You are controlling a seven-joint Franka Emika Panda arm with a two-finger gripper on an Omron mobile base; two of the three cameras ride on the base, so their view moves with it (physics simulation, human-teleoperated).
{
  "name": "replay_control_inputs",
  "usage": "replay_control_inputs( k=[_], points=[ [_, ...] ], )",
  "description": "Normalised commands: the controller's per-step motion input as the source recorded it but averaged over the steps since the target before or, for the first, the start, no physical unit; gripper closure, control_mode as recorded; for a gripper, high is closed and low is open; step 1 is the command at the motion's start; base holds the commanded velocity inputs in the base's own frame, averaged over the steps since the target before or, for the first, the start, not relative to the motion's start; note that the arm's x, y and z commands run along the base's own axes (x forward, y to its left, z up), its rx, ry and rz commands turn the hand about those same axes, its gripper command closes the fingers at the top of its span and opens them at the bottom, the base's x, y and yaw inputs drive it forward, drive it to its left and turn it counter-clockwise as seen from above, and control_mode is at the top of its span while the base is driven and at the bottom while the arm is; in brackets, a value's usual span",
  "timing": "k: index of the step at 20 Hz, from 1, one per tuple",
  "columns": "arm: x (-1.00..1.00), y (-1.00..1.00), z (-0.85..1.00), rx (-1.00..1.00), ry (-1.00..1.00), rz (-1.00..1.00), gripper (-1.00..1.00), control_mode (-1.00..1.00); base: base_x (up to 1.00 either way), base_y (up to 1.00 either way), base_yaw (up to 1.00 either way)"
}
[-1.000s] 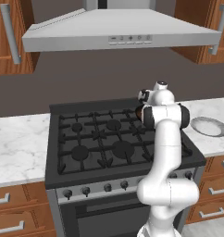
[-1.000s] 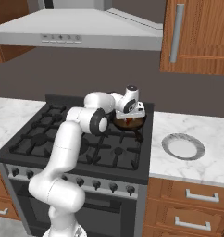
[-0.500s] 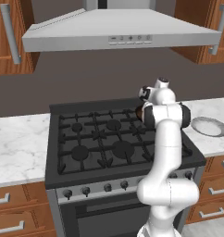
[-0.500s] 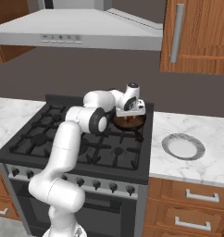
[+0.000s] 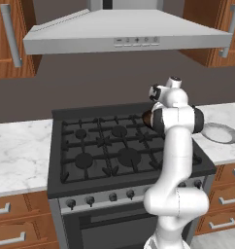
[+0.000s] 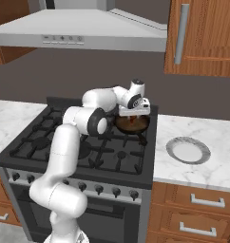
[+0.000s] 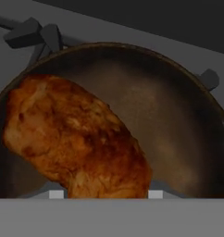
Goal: Place the chicken drumstick on the plate and place the onion on the same plate.
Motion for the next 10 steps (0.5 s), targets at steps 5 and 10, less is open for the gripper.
replay_control_inputs(
  k=[5, 10],
  points=[
    [-0.54, 0.0, 0.2, 0.0, -0.08, 0.0, 1.0, -1.0, 0.0, 0.0, 0.0],
    [-0.61, 0.0, 0.23, 0.0, -0.12, 0.0, 1.0, -1.0, 0.0, 0.0, 0.0]
  ],
)
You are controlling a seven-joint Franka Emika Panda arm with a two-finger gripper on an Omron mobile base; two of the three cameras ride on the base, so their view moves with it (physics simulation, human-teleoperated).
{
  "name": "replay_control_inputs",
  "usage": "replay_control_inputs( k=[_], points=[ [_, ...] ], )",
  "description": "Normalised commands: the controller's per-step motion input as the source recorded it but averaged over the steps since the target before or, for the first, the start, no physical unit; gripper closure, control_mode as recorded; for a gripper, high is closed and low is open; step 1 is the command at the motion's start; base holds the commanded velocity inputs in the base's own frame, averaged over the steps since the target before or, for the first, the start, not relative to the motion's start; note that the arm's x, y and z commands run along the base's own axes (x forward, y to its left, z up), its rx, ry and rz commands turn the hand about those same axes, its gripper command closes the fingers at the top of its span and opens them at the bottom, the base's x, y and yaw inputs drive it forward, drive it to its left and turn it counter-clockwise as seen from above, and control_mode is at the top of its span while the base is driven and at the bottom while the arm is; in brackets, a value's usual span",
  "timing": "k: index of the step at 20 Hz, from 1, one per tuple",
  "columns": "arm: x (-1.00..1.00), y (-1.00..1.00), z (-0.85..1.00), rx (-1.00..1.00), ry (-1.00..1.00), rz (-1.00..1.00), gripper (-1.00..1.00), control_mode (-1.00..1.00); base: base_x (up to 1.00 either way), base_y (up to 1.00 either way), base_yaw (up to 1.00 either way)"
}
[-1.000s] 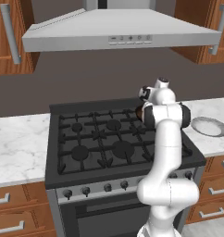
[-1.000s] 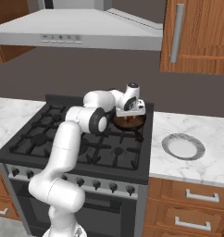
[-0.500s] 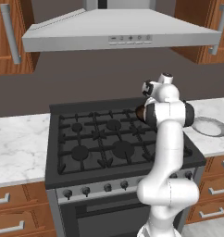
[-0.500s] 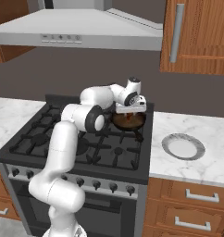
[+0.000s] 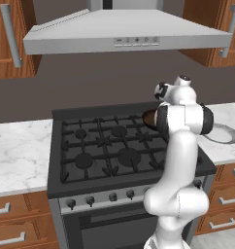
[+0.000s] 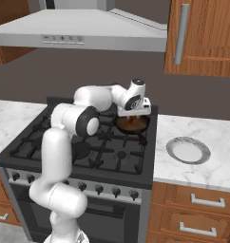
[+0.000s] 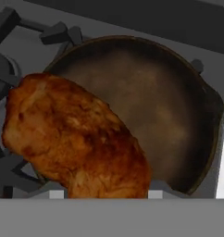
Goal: Place the chicken drumstick on the plate and place the onion on the same plate.
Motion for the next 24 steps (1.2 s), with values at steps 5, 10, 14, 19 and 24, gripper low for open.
replay_control_inputs(
  k=[5, 10, 14, 19, 24],
  points=[
    [-0.63, 0.0, 0.24, 0.0, -0.08, 0.0, 1.0, -1.0, 0.0, 0.0, 0.0],
    [-0.54, -0.08, 0.28, 0.0, 0.0, 0.0, 1.0, -1.0, 0.0, 0.0, 0.0],
    [-0.49, -0.31, 0.33, 0.0, -0.01, 0.0, 1.0, -1.0, 0.0, 0.0, 0.0],
    [-0.56, -0.45, 0.27, 0.0, -0.01, 0.0, 1.0, -1.0, 0.0, 0.0, 0.0],
    [-0.48, -0.53, 0.14, 0.0, 0.02, 0.0, 1.0, -1.0, 0.0, 0.0, 0.0]
  ],
)
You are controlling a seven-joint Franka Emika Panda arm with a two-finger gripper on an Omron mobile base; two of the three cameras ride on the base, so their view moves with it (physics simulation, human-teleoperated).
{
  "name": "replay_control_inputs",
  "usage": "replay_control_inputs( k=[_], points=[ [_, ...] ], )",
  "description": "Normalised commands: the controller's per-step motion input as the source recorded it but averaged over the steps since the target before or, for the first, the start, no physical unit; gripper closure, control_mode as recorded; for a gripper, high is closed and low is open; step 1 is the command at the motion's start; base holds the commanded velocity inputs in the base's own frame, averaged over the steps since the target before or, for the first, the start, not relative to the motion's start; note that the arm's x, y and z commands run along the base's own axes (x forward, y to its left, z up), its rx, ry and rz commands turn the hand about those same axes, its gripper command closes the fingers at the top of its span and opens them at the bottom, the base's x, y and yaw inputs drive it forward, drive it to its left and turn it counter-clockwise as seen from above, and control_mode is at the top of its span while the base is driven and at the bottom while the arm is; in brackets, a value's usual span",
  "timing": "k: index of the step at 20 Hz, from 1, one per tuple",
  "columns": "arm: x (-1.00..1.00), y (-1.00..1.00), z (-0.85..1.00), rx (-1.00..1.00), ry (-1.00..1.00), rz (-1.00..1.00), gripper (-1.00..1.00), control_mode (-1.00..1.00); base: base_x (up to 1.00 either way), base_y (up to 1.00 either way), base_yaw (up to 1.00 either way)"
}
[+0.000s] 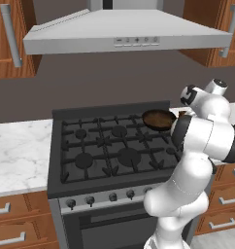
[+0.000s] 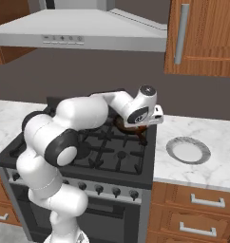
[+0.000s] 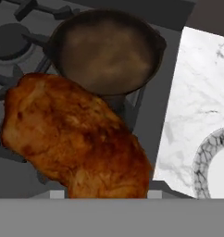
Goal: Place the chicken drumstick on the plate and place the onion on the same plate.
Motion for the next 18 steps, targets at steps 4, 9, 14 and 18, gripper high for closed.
replay_control_inputs(
  k=[4, 9, 14, 18],
  points=[
    [-0.3, -0.66, 0.0, -0.03, 0.05, 0.0, 1.0, -1.0, 0.0, 0.0, 0.0],
    [-0.14, -0.59, 0.0, -0.09, 0.05, 0.0, 1.0, -1.0, 0.0, 0.0, 0.0],
    [-0.03, -0.57, -0.05, -0.05, 0.03, 0.0, 1.0, -1.0, 0.0, 0.0, 0.0],
    [-0.03, -0.58, -0.08, 0.0, 0.02, 0.0, 1.0, -1.0, 0.0, 0.0, 0.0]
  ],
)
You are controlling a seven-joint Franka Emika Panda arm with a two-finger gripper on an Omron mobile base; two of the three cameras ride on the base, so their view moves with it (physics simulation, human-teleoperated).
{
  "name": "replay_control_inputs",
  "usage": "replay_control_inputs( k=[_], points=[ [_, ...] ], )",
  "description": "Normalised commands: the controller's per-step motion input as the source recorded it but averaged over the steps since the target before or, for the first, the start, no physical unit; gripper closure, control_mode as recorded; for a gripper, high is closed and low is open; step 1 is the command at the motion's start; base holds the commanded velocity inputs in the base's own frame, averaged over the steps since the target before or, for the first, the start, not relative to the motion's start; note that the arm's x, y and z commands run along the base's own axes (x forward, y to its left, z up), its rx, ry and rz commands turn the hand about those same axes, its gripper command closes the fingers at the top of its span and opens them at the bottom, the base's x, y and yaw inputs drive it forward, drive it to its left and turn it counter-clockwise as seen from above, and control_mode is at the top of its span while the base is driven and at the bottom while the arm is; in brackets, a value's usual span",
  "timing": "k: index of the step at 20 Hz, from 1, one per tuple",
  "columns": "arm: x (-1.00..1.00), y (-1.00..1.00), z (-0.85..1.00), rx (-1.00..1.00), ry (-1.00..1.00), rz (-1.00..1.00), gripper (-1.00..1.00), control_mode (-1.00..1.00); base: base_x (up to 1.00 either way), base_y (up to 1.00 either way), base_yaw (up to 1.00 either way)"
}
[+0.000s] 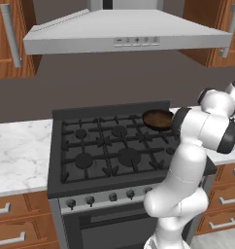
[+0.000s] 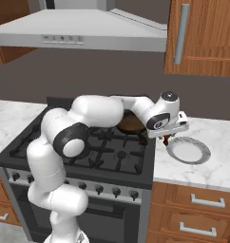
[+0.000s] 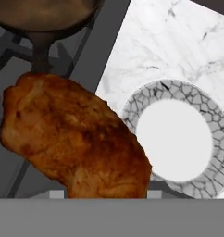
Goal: Place the chicken drumstick on the plate and place the onion on the same plate.
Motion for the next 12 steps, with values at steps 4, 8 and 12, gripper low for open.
replay_control_inputs(
  k=[4, 8, 12],
  points=[
    [0.0, -0.52, -0.14, 0.0, 0.04, 0.0, 1.0, -1.0, 0.0, 0.0, 0.0],
    [0.01, -0.47, -0.17, 0.02, 0.13, 0.0, 1.0, -1.0, 0.0, 0.0, 0.0],
    [0.0, -0.28, -0.17, 0.06, 0.11, 0.0, 1.0, -1.0, 0.0, 0.0, 0.0]
  ],
)
